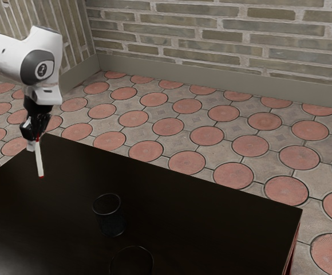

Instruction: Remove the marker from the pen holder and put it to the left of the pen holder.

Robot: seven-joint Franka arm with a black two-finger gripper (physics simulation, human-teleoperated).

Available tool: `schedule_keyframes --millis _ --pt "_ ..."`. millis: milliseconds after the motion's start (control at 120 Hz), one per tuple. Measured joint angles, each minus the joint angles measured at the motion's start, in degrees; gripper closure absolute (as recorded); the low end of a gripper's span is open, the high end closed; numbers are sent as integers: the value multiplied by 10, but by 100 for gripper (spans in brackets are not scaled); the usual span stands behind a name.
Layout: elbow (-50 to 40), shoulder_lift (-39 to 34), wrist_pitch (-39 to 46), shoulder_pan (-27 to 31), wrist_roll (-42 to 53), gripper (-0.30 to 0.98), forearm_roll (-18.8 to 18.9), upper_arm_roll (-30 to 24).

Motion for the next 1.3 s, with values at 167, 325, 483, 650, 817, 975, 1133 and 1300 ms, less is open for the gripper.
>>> schedule_keyframes --millis 167,325,483,650,817,975,1133,1300 --pt "-20 88 22 50 28 77 -59 -7" --pt "-38 151 32 89 66 77 -110 -21" --pt "-40 194 46 133 102 77 -164 -64" --pt "-33 203 63 155 129 72 -212 -71" --pt "-33 207 66 161 145 36 -226 -72" --pt "-22 206 67 154 157 17 -254 -73" --pt "-20 203 60 152 174 8 -289 -74" --pt "-19 202 44 153 211 4 -327 -76"
